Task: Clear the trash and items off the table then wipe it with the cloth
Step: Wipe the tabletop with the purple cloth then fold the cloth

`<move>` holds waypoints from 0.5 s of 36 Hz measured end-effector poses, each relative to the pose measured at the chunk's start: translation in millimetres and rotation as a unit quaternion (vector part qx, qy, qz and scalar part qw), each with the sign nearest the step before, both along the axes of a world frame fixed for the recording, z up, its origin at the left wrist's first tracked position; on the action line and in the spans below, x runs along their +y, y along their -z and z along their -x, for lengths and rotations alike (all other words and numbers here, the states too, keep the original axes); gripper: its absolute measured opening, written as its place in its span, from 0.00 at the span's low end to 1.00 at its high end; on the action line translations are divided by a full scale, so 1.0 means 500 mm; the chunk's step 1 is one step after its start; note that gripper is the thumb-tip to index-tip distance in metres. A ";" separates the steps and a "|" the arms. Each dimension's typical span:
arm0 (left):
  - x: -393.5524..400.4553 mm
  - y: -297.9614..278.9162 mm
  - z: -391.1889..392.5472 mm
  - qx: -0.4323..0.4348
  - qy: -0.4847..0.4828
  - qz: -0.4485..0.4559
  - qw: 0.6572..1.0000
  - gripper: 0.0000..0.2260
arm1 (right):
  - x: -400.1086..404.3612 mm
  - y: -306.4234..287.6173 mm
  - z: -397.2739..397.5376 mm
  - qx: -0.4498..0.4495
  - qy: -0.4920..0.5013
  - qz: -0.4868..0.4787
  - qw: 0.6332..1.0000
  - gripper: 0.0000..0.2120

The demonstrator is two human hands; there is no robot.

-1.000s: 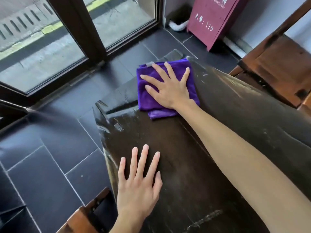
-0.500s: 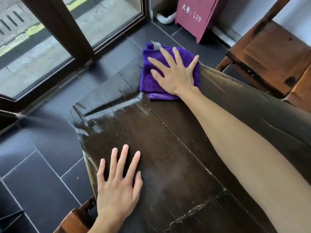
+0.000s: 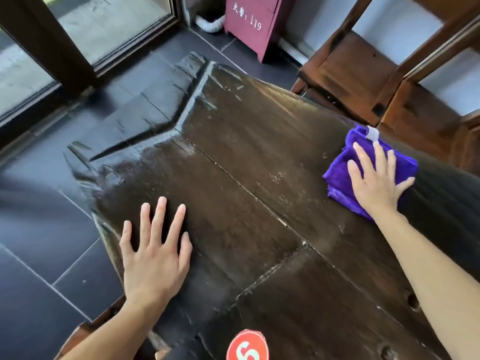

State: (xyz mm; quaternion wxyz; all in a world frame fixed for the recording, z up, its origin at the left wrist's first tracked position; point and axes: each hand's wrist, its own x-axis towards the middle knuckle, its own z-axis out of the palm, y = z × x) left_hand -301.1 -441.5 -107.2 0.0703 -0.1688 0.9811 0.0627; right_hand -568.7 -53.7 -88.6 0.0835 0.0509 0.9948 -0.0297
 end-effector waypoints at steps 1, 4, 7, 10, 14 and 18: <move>0.000 0.000 0.000 -0.001 0.001 0.000 1.000 0.26 | -0.003 0.001 -0.006 0.002 0.021 0.006 1.000 0.27; 0.002 -0.004 -0.001 -0.007 -0.001 0.000 1.000 0.26 | -0.035 0.005 -0.035 0.000 0.071 0.021 0.997 0.28; 0.003 -0.010 0.001 -0.012 -0.007 -0.006 1.000 0.26 | -0.070 0.011 -0.096 -0.002 0.059 0.020 0.998 0.27; 0.006 -0.016 0.001 -0.015 -0.013 -0.013 1.000 0.27 | -0.111 0.012 -0.178 -0.011 0.012 0.011 1.000 0.25; 0.006 -0.022 0.003 -0.008 -0.017 -0.025 1.000 0.27 | -0.166 0.008 -0.320 -0.030 -0.073 0.014 0.997 0.25; 0.009 -0.023 0.001 0.001 -0.022 -0.030 0.999 0.27 | -0.206 0.004 -0.494 -0.044 -0.170 0.031 0.984 0.25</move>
